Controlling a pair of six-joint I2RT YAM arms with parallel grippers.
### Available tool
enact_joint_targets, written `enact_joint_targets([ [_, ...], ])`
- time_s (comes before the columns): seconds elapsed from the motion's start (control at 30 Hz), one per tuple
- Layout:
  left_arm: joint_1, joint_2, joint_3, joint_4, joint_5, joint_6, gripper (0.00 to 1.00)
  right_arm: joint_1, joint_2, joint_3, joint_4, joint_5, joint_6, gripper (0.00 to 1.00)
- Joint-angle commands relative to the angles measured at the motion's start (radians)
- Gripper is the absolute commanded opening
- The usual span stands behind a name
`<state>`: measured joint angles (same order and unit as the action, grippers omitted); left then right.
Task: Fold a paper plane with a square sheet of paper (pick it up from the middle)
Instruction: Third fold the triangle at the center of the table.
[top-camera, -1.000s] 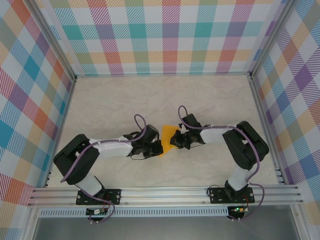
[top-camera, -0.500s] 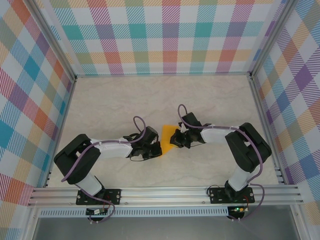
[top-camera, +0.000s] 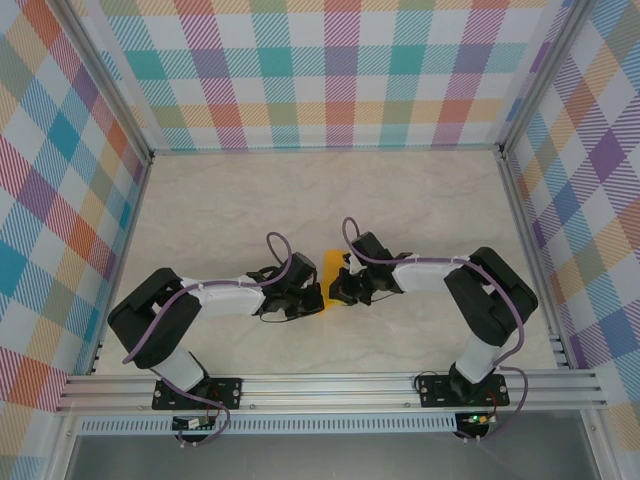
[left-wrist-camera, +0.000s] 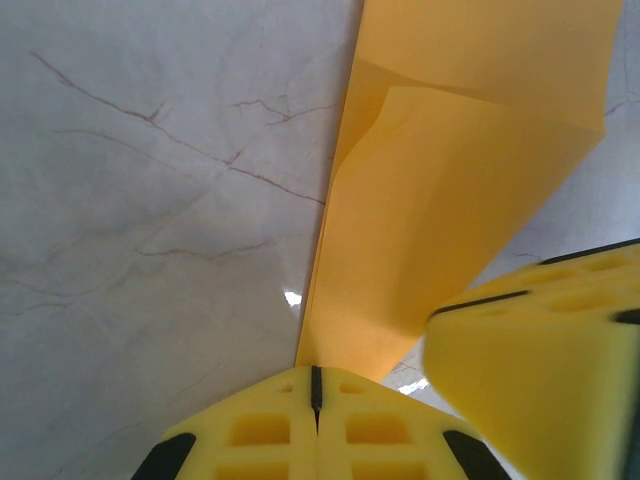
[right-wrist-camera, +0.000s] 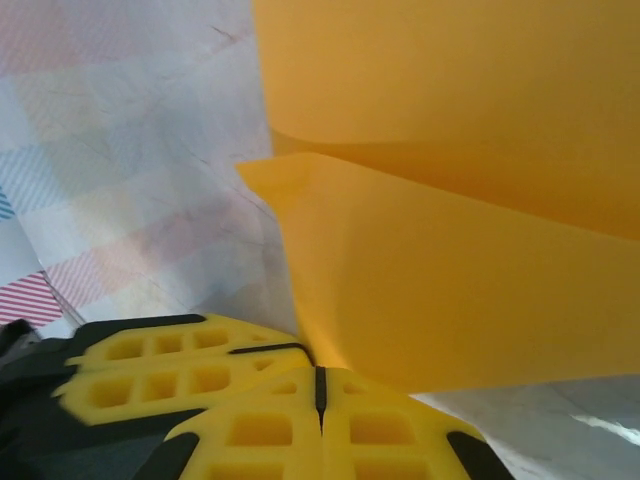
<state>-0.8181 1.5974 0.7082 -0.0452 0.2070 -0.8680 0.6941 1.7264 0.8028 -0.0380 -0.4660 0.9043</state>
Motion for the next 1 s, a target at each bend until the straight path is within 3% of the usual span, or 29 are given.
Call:
enact_joint_targets([
  [0.0, -0.012, 0.015, -0.013, -0.052, -0.021, -0.002, 0.04, 0.002, 0.035, 0.003, 0.016, -0.017, 0.010, 0.04],
  [0.43, -0.012, -0.065, -0.013, 0.073, 0.069, -0.009, 0.07, 0.002, 0.044, -0.004, -0.024, 0.035, 0.001, 0.03],
  [0.97, -0.013, 0.033, -0.066, 0.054, 0.018, -0.027, 0.05, -0.001, 0.053, -0.008, -0.018, 0.036, 0.004, 0.03],
])
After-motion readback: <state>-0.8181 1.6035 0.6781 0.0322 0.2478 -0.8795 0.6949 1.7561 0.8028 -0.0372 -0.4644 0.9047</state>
